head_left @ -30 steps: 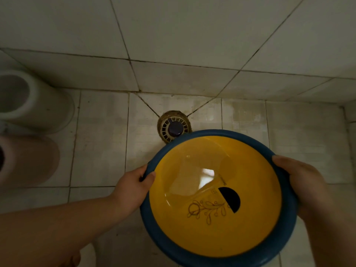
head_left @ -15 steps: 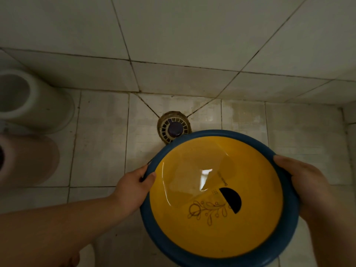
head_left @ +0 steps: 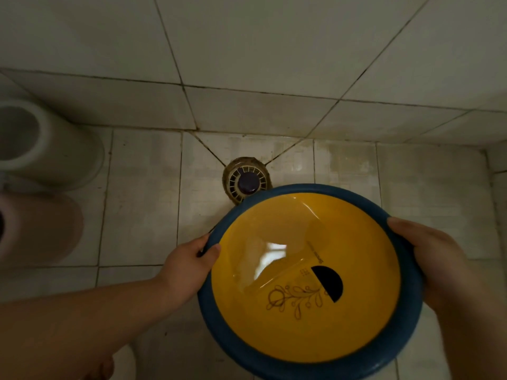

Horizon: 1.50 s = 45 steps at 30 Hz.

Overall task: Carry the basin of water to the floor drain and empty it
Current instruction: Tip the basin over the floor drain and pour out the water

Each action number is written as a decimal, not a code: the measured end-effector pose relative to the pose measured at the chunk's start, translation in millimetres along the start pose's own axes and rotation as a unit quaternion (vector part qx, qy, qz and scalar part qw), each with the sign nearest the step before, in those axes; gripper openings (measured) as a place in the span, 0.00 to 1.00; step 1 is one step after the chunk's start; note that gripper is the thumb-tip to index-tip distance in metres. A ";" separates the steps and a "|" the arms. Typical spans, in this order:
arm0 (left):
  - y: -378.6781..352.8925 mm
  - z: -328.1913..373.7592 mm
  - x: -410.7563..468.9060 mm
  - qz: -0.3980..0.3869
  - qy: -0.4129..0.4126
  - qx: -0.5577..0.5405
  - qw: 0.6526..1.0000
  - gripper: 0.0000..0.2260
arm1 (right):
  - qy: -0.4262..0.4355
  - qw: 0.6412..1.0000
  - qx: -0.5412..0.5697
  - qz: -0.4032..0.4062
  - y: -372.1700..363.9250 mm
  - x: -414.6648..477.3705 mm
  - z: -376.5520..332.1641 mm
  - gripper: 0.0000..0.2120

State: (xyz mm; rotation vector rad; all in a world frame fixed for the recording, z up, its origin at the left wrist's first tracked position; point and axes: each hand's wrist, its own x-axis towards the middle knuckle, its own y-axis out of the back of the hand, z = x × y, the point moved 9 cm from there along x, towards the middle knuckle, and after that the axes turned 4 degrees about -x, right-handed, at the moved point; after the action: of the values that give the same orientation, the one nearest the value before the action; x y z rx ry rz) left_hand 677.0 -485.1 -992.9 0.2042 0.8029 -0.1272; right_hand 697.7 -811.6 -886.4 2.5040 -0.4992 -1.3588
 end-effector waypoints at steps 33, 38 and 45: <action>2.2 6.3 -1.9 0.006 -0.009 -0.008 1.000 0.09 | 0.026 0.999 0.015 -0.014 -3.8 -2.4 -9.3 0.06; 1.8 4.6 -3.5 0.003 -0.006 -0.007 1.000 0.10 | 0.036 0.999 0.023 -0.019 -2.5 -1.9 -9.7 0.06; 4.6 9.1 -8.6 0.002 -0.013 -0.003 1.000 0.08 | 0.037 0.999 0.011 -0.021 -2.2 -0.5 -6.3 0.07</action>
State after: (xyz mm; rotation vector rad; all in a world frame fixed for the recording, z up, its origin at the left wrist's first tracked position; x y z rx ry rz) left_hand 678.4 -482.4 -980.0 0.1972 0.7775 -0.1235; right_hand 703.2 -809.1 -883.5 2.5865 -0.4508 -1.2779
